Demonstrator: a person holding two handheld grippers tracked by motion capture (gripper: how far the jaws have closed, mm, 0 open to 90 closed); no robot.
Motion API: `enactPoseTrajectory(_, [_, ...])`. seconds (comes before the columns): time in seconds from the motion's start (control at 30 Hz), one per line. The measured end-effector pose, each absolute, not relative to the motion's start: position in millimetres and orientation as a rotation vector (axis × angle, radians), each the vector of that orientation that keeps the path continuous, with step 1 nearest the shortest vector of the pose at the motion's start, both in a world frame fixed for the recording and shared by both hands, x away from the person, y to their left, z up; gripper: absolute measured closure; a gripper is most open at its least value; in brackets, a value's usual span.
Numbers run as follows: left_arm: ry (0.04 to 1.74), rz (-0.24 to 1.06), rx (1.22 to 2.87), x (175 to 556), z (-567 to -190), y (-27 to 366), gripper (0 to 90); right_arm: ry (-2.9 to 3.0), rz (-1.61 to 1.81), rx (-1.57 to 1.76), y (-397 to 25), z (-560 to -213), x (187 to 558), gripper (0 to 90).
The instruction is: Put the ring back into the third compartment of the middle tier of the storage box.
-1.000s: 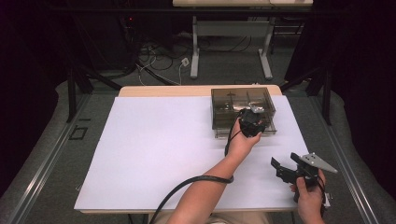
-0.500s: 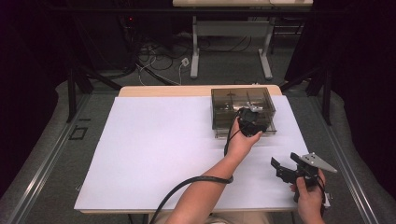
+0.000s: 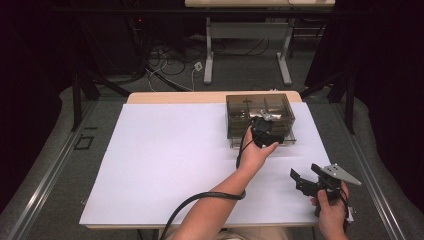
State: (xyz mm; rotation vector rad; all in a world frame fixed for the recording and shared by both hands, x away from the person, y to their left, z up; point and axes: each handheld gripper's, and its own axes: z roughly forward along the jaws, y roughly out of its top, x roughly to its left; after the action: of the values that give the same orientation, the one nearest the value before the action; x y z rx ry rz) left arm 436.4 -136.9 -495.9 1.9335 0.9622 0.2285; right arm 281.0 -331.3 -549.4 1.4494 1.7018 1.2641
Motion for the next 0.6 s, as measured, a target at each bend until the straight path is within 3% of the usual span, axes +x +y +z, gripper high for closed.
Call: enactPoseTrajectory(0.6, [0.941, 0.319, 1.919, 420, -485, -95, 30.6, 1.711, 1.257, 1.444, -330, -550, 281, 14.0])
